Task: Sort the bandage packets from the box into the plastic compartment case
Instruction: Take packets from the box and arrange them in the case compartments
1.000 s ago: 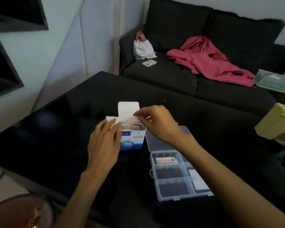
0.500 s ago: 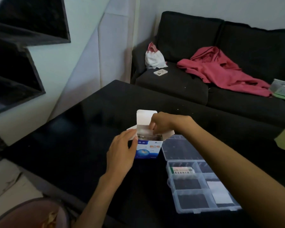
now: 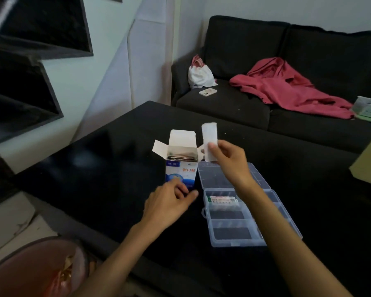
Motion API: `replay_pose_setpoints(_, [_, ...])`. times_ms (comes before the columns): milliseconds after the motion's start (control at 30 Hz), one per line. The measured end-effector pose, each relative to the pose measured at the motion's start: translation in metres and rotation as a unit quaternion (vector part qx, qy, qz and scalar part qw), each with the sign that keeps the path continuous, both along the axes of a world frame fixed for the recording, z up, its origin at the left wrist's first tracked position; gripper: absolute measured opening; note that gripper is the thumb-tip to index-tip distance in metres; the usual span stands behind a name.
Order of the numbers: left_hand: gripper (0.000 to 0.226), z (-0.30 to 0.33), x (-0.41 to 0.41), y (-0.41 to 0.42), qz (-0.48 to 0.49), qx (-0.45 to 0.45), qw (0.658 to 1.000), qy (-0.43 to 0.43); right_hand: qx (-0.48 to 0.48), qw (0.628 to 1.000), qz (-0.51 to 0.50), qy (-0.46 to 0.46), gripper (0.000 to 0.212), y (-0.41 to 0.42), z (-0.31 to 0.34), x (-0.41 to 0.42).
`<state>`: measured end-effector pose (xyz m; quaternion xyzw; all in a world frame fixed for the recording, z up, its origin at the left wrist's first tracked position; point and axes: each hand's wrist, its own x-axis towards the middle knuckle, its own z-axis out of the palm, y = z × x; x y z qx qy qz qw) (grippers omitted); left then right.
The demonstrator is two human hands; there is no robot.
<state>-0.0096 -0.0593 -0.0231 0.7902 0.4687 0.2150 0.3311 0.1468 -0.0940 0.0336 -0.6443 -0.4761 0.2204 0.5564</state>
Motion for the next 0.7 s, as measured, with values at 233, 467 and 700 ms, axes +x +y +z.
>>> replay_pose_setpoints(233, [0.051,-0.008,0.022,-0.02,-0.141,-0.173,0.973,0.057,-0.149,0.973,0.037,0.17,0.015,-0.087,-0.03,0.017])
replay_pose_setpoints(467, [0.031,-0.015,0.029,-0.014,-0.141,-0.129,0.972,0.136,-0.161,0.964,0.034,0.21,0.023,-0.107,-0.039,0.024])
replay_pose_setpoints(700, [0.06,0.028,0.025,-0.009,-0.085,-0.384,0.902,-0.179,0.036,0.907,-0.042,-0.418,0.026,-0.101,-0.043,0.031])
